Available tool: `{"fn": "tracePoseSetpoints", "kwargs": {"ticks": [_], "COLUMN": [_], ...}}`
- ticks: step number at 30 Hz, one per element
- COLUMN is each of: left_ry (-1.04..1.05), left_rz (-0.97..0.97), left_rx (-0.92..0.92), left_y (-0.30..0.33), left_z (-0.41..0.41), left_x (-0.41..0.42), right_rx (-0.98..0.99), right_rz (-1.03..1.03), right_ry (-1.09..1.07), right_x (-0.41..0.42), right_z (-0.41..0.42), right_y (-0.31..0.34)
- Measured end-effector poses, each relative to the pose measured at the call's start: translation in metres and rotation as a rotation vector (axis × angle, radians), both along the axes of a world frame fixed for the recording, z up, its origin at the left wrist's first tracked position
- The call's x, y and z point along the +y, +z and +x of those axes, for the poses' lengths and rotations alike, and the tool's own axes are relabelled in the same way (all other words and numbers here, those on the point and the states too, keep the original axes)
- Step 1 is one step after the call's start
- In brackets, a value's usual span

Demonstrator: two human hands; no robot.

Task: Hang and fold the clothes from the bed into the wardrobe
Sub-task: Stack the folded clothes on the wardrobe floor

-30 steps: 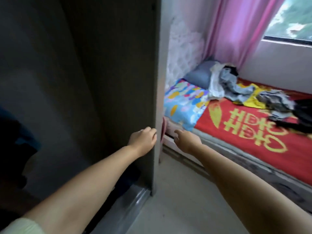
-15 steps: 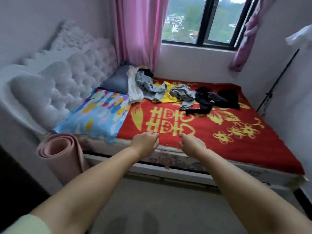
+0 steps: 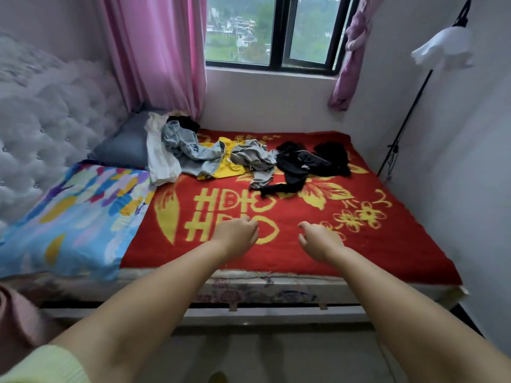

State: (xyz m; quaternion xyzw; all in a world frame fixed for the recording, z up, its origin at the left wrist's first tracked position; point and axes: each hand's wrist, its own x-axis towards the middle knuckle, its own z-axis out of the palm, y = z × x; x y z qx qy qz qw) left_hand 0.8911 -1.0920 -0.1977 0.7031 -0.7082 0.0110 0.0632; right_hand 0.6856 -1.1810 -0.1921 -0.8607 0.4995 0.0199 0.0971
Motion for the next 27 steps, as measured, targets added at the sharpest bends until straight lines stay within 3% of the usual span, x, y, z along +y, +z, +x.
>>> {"fn": "tracePoseSetpoints", "kwargs": {"ticks": [13, 20, 27], "left_ry": [-0.068, -0.107, 0.049], "left_rz": [0.071, 0.234, 0.316], "left_rx": [-0.092, -0.13, 0.042], "left_y": [-0.008, -0.077, -0.152], "left_z": [0.073, 0.059, 0.03], "left_x": [-0.263, -0.364, -0.488], "right_rx": [-0.007, 0.059, 0.088], "right_rz": [0.02, 0.145, 0.266], "right_ry": [-0.116, -0.138, -0.076], "right_x": [-0.23, -0.341, -0.497], "right_z": [0.052, 0.033, 0.01], "right_y": [-0.021, -0.086, -0.156]}}
